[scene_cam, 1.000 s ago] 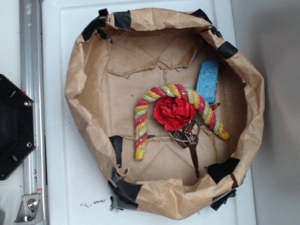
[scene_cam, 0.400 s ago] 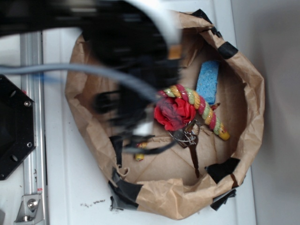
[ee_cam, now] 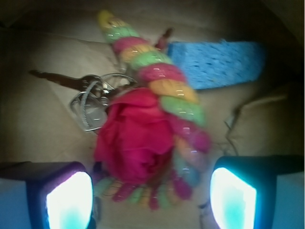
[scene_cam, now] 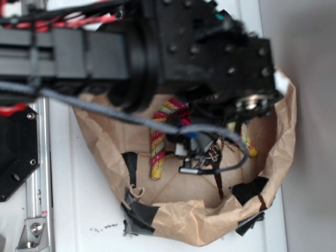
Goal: Grab the multicolored rope.
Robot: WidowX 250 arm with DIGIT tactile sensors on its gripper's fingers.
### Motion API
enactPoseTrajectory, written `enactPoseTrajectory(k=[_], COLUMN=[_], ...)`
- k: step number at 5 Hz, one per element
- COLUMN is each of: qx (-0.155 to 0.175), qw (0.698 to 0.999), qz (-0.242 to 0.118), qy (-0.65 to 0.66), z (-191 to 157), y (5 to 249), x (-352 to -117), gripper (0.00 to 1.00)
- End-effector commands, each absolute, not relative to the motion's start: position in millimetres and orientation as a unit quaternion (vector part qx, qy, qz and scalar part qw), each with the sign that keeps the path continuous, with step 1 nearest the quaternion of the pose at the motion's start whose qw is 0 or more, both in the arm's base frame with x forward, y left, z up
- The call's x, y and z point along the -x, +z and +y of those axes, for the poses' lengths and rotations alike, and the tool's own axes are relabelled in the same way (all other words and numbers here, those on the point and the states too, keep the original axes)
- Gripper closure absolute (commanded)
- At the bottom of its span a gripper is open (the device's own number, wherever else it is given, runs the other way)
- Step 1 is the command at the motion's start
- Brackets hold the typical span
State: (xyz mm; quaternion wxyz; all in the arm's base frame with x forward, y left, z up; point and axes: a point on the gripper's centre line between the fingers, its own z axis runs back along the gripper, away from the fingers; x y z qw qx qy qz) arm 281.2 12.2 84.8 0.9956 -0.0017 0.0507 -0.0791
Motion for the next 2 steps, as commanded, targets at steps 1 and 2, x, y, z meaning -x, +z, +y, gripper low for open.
enactPoseTrajectory(k=[1, 2], qx=[-0.028, 0.073], qw=[0.996, 0.995], qz=[0.044, -0.068], qy=[-0.076, 0.025], z=[24, 33], y=[89, 139], x=[-283, -249], gripper=[0.0, 0.0])
